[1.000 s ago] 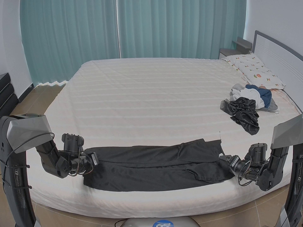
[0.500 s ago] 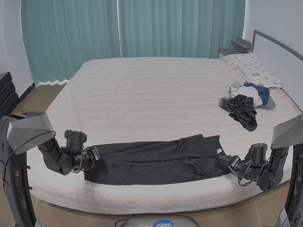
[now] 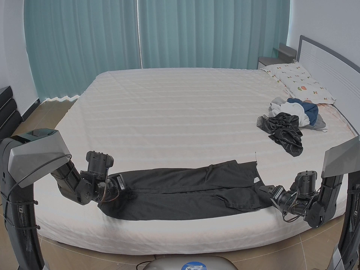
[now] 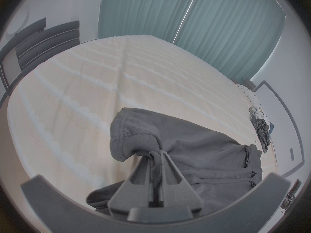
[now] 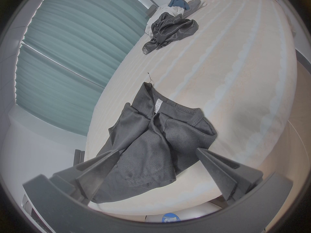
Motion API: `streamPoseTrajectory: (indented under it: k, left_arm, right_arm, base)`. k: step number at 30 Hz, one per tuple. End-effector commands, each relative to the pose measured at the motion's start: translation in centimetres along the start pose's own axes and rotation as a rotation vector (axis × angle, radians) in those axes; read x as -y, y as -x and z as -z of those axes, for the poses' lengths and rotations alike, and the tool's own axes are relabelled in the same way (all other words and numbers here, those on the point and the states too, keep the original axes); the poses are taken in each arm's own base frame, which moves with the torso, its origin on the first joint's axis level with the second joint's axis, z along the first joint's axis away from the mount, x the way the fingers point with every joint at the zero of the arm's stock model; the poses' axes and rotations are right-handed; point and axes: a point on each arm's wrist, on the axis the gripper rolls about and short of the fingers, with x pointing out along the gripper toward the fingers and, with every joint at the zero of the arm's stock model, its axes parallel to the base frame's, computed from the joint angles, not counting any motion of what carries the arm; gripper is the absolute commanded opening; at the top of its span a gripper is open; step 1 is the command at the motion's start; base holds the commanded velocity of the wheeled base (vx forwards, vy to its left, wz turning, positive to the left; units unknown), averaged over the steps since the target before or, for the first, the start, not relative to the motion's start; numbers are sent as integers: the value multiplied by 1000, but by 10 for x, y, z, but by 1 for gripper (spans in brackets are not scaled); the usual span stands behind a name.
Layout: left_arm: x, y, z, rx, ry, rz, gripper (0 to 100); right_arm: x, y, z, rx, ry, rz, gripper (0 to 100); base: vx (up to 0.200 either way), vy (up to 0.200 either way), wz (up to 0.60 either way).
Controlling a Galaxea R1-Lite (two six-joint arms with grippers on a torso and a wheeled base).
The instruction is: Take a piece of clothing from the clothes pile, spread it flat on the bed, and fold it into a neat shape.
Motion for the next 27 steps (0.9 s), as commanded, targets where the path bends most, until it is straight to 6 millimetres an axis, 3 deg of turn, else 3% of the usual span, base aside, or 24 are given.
streamPoseTrajectory:
  k: [1, 27]
  left_arm:
    - [11, 5, -2, 9, -12, 25, 0]
    - [97, 23, -1, -65, -71, 48, 0]
  right_arm:
    - [0, 0, 0, 1, 1, -2, 100]
    - [-1, 2, 5, -7, 8, -7, 100]
  base:
    - [0, -200, 0]
    - [0, -200, 0]
